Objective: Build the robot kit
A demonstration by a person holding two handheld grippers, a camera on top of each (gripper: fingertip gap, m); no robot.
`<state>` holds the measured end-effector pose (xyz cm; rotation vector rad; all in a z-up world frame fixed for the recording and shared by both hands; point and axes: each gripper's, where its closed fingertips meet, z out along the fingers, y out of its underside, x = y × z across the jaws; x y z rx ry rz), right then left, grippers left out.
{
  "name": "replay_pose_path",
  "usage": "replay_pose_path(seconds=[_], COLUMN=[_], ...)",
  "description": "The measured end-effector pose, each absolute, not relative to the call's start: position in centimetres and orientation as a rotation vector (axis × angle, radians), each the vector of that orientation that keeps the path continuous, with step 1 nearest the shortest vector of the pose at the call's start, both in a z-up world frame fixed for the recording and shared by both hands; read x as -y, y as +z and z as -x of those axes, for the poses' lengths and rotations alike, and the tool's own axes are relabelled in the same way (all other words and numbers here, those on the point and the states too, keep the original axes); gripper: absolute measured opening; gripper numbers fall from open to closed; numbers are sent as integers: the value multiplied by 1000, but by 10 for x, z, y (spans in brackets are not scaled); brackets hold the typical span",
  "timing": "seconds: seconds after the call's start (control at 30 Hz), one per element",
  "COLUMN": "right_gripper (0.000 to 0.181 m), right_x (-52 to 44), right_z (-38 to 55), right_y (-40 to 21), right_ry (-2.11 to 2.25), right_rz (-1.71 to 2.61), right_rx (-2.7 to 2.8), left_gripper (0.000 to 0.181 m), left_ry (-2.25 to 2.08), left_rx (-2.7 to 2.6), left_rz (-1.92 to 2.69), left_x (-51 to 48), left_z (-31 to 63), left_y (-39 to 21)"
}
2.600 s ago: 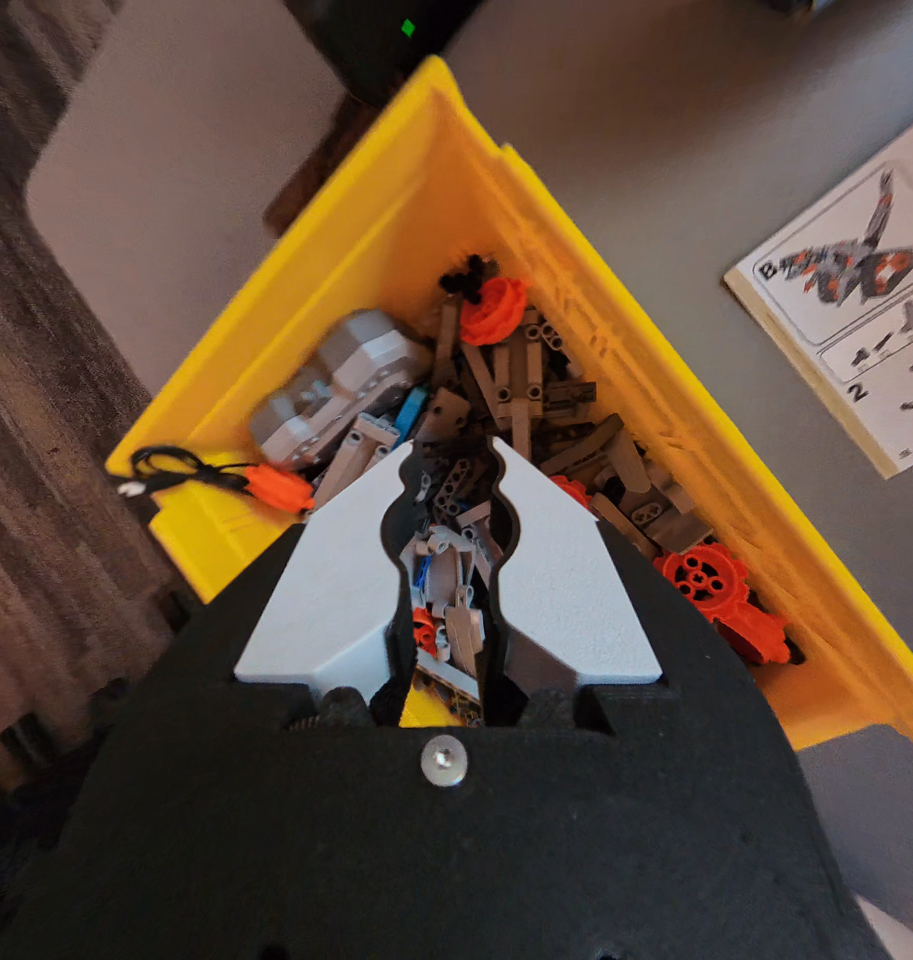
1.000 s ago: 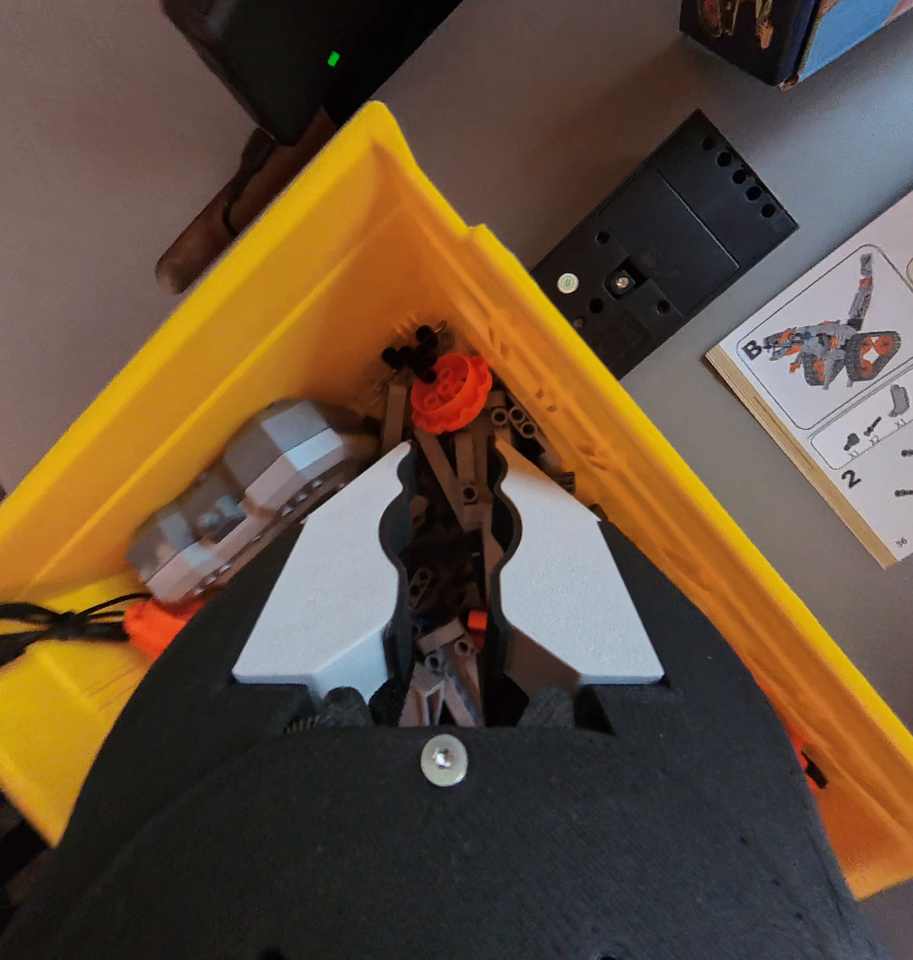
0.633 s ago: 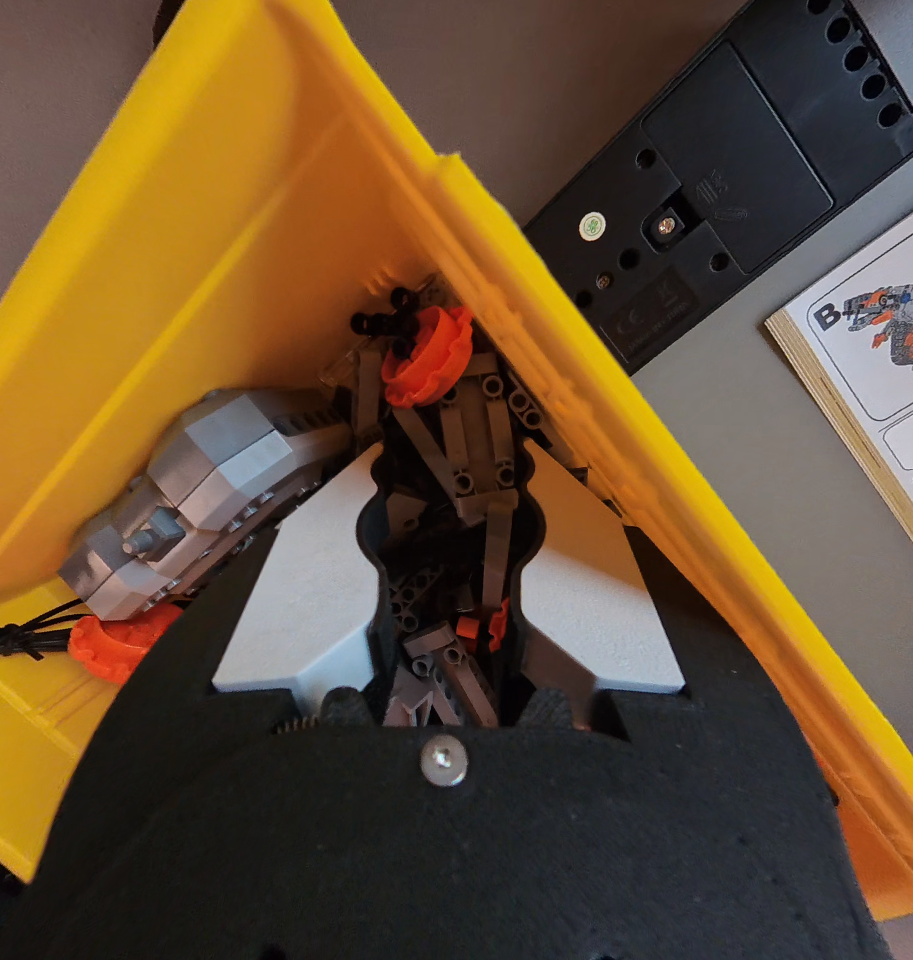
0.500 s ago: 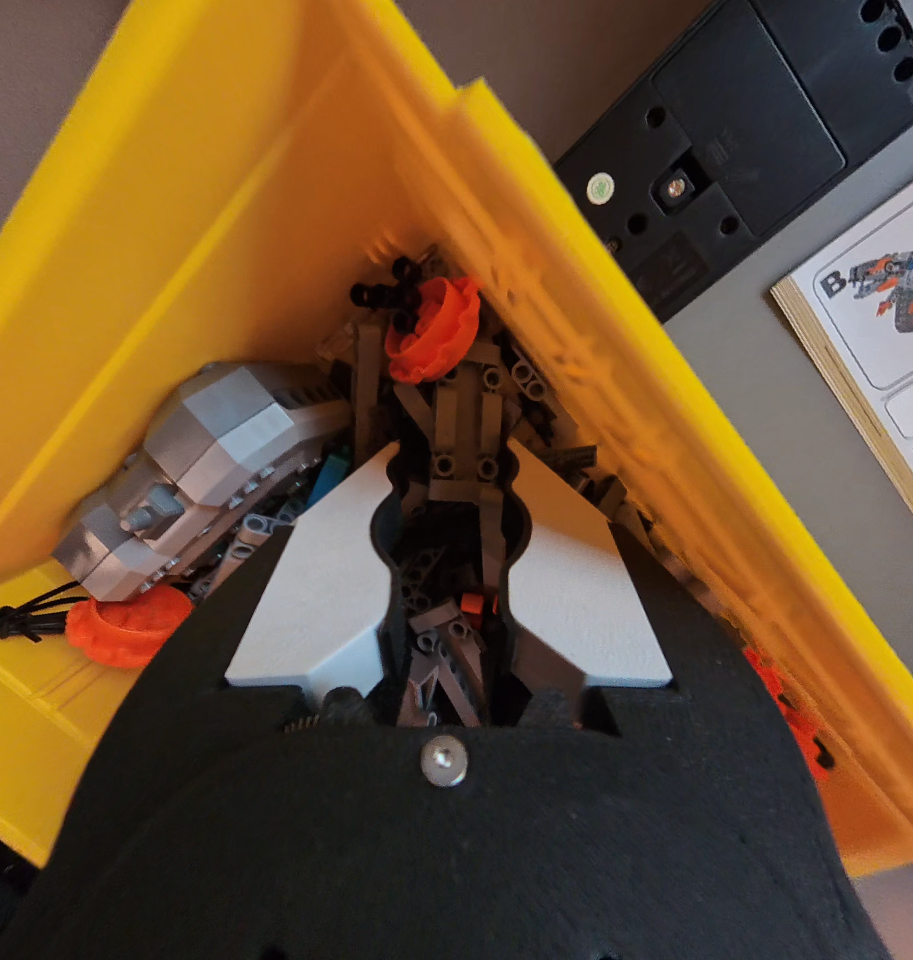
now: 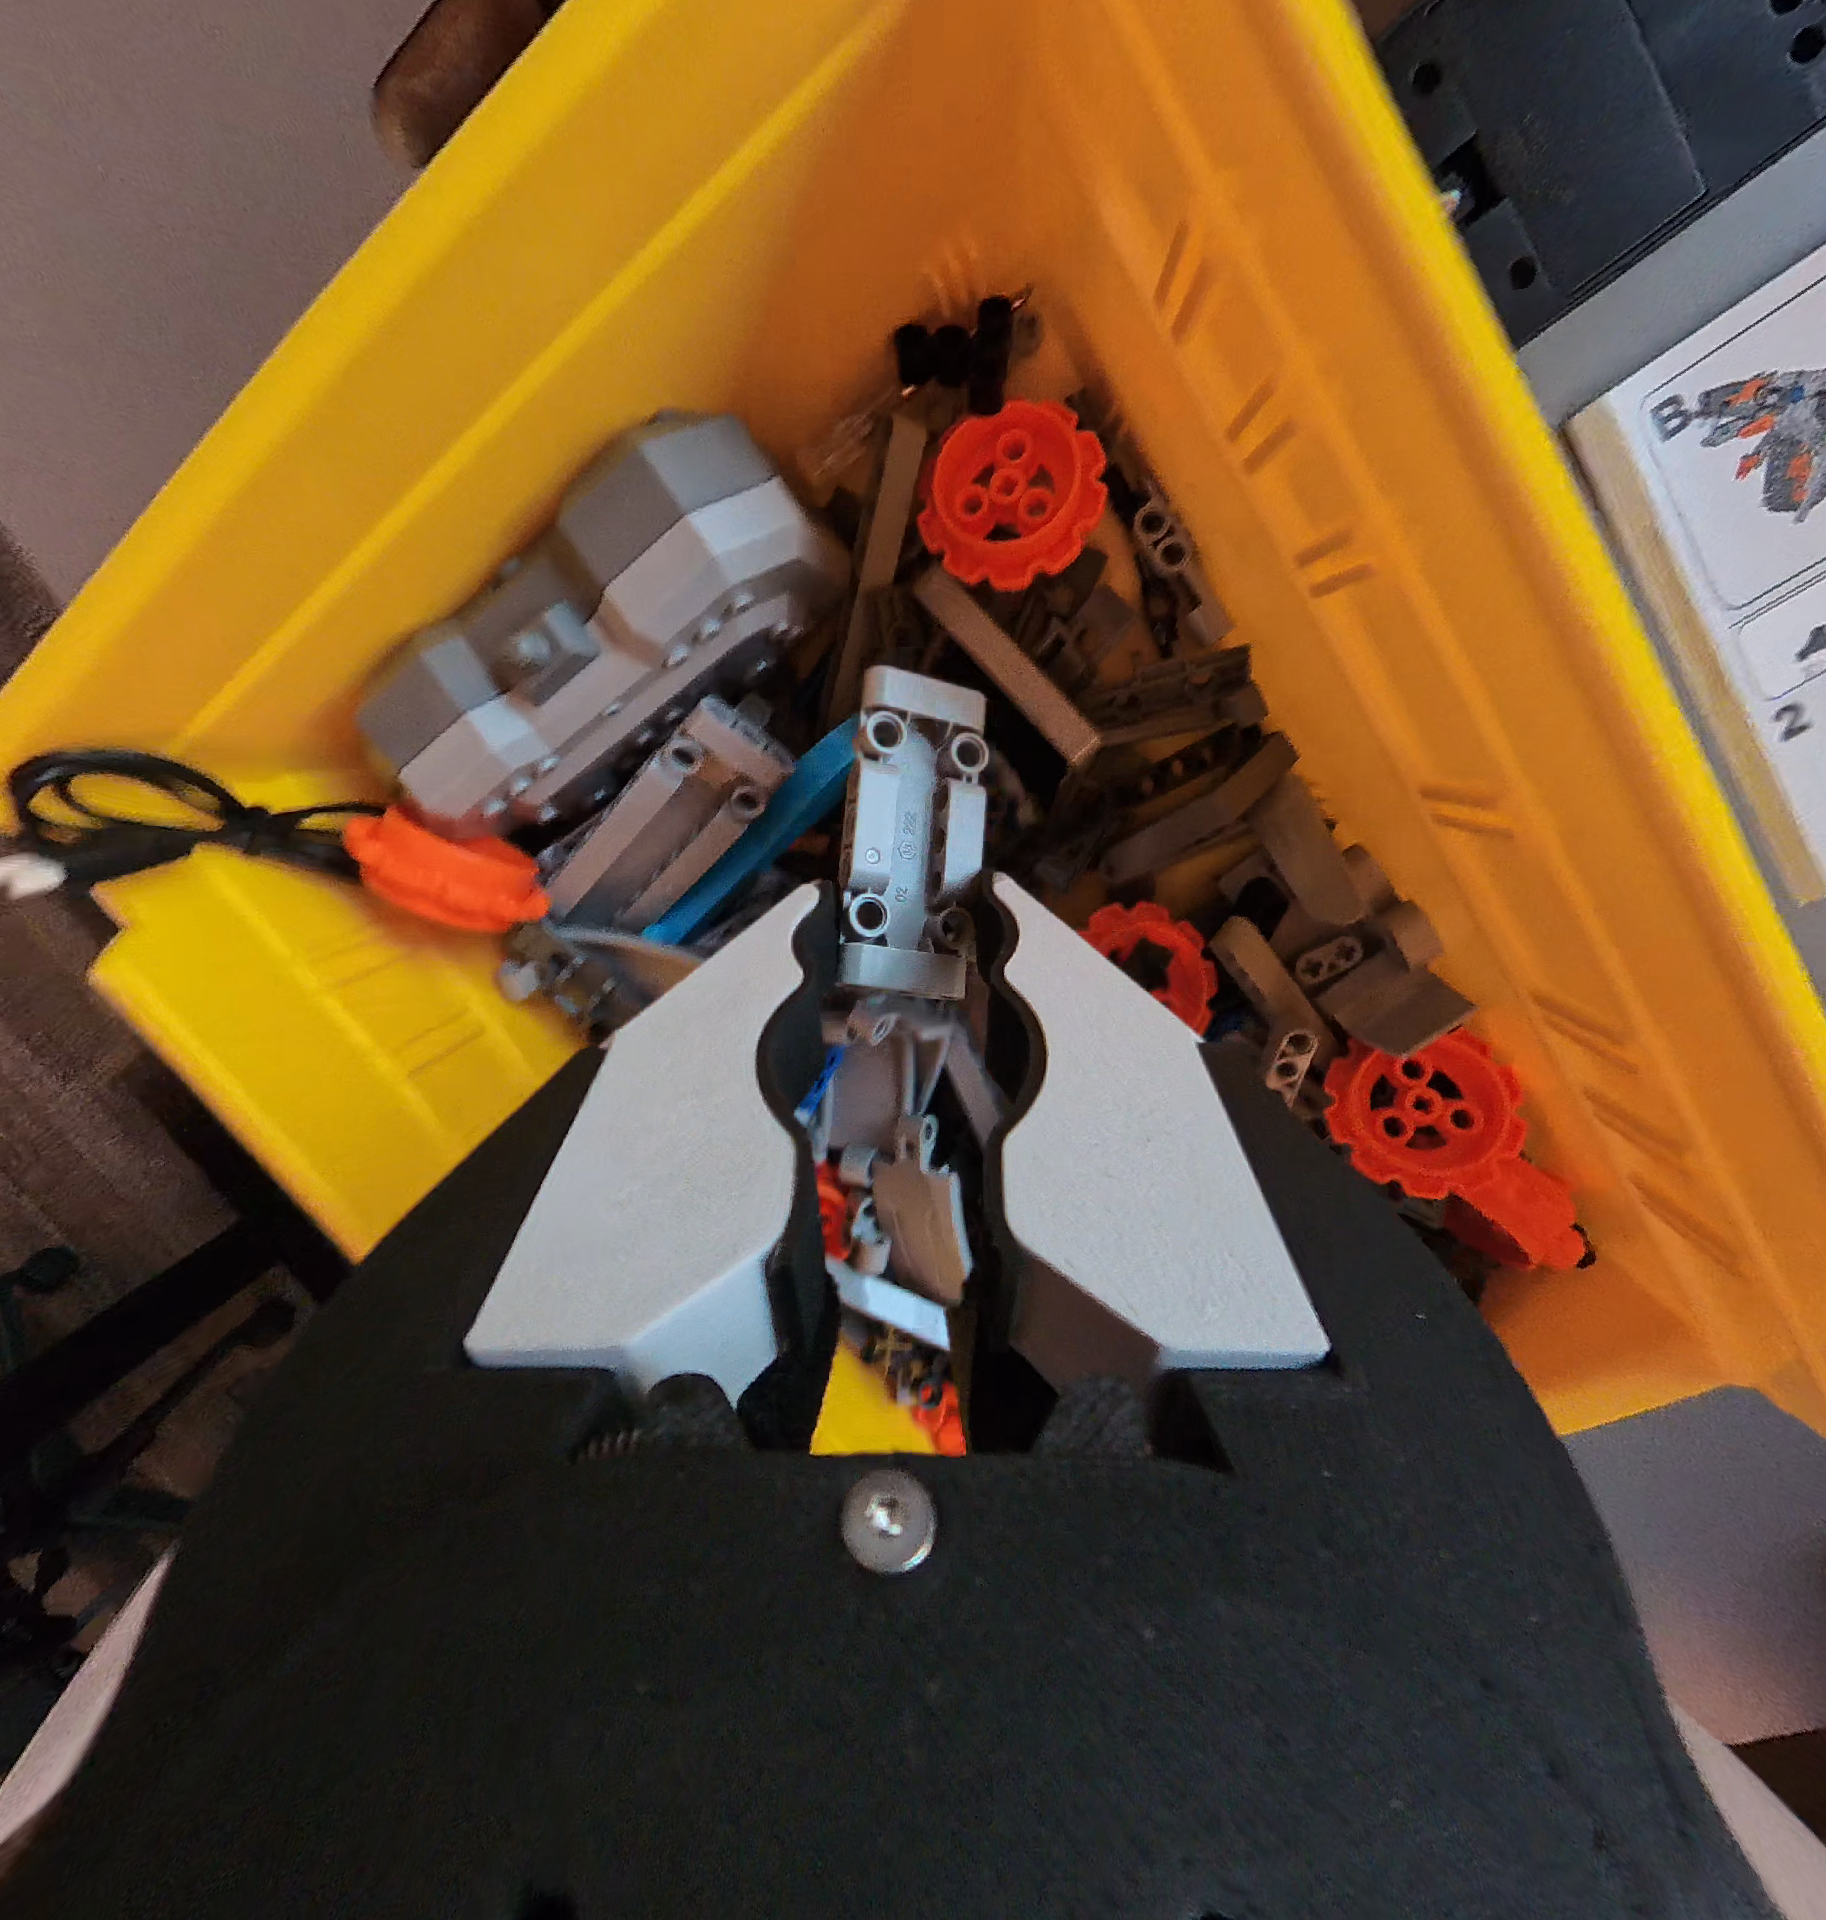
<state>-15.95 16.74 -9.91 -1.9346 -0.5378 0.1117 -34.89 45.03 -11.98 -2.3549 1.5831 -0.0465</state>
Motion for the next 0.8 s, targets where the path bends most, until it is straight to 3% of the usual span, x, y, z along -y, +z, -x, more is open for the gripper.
replay_pose_path(seconds=[0.33, 0.53, 0.8], right_gripper=[38, 38, 38], right_x=[-168, -168, -167], right_z=[155, 153, 147], right_y=[-110, -110, -102], right_ry=[97, 94, 75], right_rz=[1980, 1981, 1960], right_rx=[550, 542, 529], left_gripper=[25, 48, 50], left_ry=[-4, 14, 129], left_rx=[-1476, -1457, -1721], left_rz=[2475, 2481, 2456], left_x=[-450, -447, -410], left_z=[385, 384, 398], left_y=[-115, -111, -120])
